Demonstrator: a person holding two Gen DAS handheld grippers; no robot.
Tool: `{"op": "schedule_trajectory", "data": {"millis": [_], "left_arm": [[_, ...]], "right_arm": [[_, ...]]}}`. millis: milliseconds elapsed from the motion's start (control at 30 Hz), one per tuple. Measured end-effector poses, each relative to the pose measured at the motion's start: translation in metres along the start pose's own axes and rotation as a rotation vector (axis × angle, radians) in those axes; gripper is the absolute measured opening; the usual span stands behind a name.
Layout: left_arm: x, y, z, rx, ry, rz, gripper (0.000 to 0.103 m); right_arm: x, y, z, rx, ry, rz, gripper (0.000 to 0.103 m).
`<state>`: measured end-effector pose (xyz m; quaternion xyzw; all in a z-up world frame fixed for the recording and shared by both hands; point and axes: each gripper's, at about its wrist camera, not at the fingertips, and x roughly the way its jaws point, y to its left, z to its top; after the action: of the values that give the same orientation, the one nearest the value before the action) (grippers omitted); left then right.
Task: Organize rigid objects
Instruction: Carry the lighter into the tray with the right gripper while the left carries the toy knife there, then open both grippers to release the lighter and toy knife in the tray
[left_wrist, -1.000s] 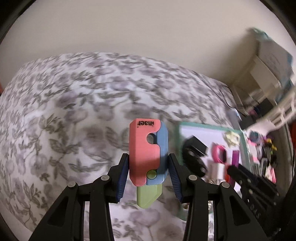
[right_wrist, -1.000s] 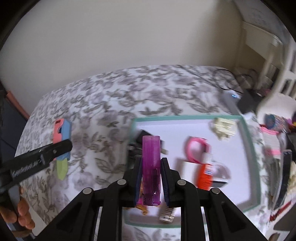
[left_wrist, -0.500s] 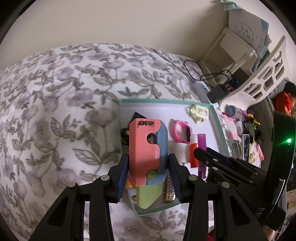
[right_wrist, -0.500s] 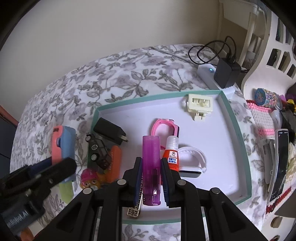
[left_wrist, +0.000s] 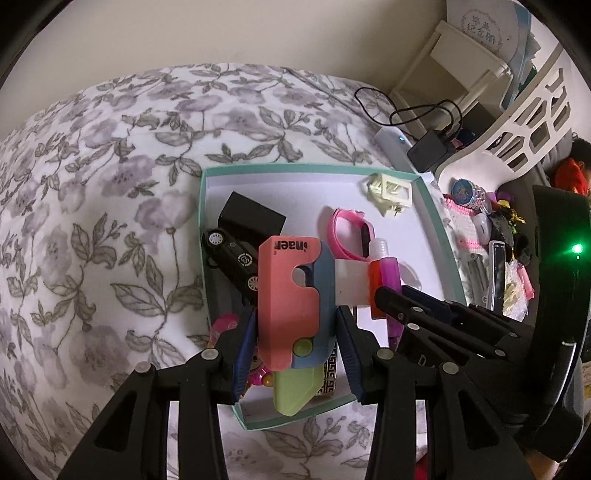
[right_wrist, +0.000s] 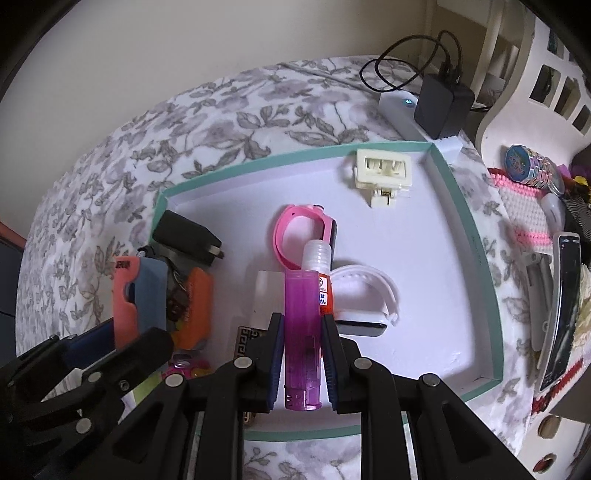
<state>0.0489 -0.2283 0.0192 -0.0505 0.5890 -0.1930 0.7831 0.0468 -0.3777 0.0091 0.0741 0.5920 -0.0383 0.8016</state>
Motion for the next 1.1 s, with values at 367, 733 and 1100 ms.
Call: {"op": "schedule_trajectory", "data": {"millis": [367, 733, 1100], "left_arm": [[0.001, 0.0, 0.0, -0.006, 0.013, -0.005, 0.044], [-0.018, 0.007, 0.005, -0.018, -0.032, -0.015, 0.044], [-0.033, 0.031, 0.011, -0.074, -0.096, 0.075, 0.044]], "right_arm": [[0.0, 0.0, 0.001, 0.001, 0.011, 0.005, 0.022], [-0.02, 0.006, 0.003, -0.023, -0.054, 0.018, 0.022], [-0.022, 0.012, 0.003, -0.04, -0.072, 0.017, 0.022]]}}
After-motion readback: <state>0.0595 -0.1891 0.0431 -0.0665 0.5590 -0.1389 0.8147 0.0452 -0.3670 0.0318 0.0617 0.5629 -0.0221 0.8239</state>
